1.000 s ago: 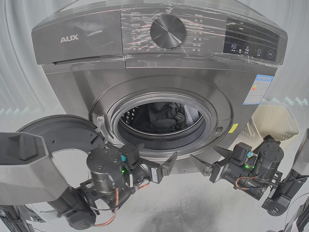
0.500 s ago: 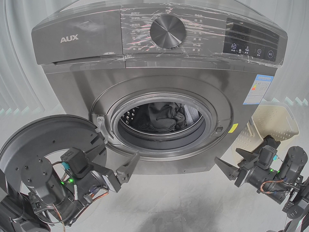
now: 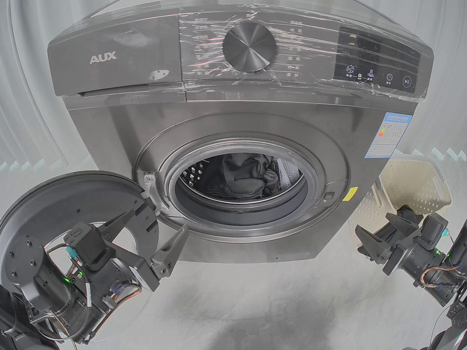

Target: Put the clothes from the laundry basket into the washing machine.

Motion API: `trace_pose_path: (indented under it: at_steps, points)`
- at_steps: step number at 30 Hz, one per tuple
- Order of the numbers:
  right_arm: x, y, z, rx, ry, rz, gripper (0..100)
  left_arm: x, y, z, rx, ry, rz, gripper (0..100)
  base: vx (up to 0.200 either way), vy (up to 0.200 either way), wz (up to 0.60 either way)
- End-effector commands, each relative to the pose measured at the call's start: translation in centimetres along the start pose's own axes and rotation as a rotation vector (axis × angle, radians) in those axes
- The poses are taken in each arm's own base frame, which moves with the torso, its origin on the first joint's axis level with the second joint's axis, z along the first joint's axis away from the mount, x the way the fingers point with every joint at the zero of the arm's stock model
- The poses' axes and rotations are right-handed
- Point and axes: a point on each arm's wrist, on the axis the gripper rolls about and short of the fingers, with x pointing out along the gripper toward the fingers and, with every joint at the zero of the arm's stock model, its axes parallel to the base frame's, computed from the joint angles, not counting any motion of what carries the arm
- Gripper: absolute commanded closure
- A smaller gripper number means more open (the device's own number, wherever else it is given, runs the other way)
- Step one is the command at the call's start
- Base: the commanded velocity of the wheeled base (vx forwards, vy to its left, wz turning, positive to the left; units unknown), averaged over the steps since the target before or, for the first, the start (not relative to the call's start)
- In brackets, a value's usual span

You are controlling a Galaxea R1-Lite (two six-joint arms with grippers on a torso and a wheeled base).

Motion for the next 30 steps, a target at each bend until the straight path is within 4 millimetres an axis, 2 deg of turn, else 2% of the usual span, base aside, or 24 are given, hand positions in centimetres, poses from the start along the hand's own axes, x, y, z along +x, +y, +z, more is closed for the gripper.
trace_pose_path:
  at_steps: [1, 2, 4, 5, 6, 8, 11, 21, 25, 30]
  points:
    - [-3.1, -1.0, 1.1, -0.011, -0.022, -0.043, 0, -1.4, 0.6, 0.2, 0.003, -0.008, 0.028, 0, 0.000, -0.200, 0.00]
    - [-3.1, -1.0, 1.1, -0.011, -0.022, -0.043, 0, -1.4, 0.6, 0.2, 0.003, -0.008, 0.028, 0, 0.000, -0.200, 0.00]
    - [-4.7, -1.4, 1.0, -0.015, 0.008, -0.069, 0, -2.0, 0.9, 0.1, 0.004, -0.003, 0.032, 0, 0.000, -0.200, 0.00]
    - [-4.7, -1.4, 1.0, -0.015, 0.008, -0.069, 0, -2.0, 0.9, 0.1, 0.004, -0.003, 0.032, 0, 0.000, -0.200, 0.00]
    - [-6.1, -1.7, 1.1, -0.022, 0.005, -0.091, 0, -2.4, 1.3, 0.0, 0.008, -0.002, 0.050, 0, 0.000, -0.200, 0.00]
    - [-6.4, -1.8, 1.1, -0.025, 0.004, -0.097, 0, -2.5, 1.4, 0.0, 0.011, 0.000, 0.056, 0, 0.000, -0.200, 0.00]
    - [-8.1, -2.3, 1.1, -0.032, -0.008, -0.137, 0, -3.0, 2.0, -0.4, 0.021, 0.015, 0.101, 0, 0.000, -0.200, 0.00]
    - [-10.6, -2.7, 0.6, -0.029, -0.022, -0.197, 0, -3.7, 2.2, 0.3, 0.007, -0.021, 0.124, 0, 0.000, -0.200, 0.00]
    - [-11.6, -2.9, 0.3, -0.029, -0.032, -0.223, 0, -3.9, 2.4, 0.4, 0.004, -0.021, 0.145, 0, 0.000, 0.000, 0.00]
    - [-12.5, -2.9, 0.1, -0.028, -0.052, -0.237, 0, -4.4, 2.6, 0.5, 0.009, -0.009, 0.180, 0, -0.200, 0.000, 0.00]
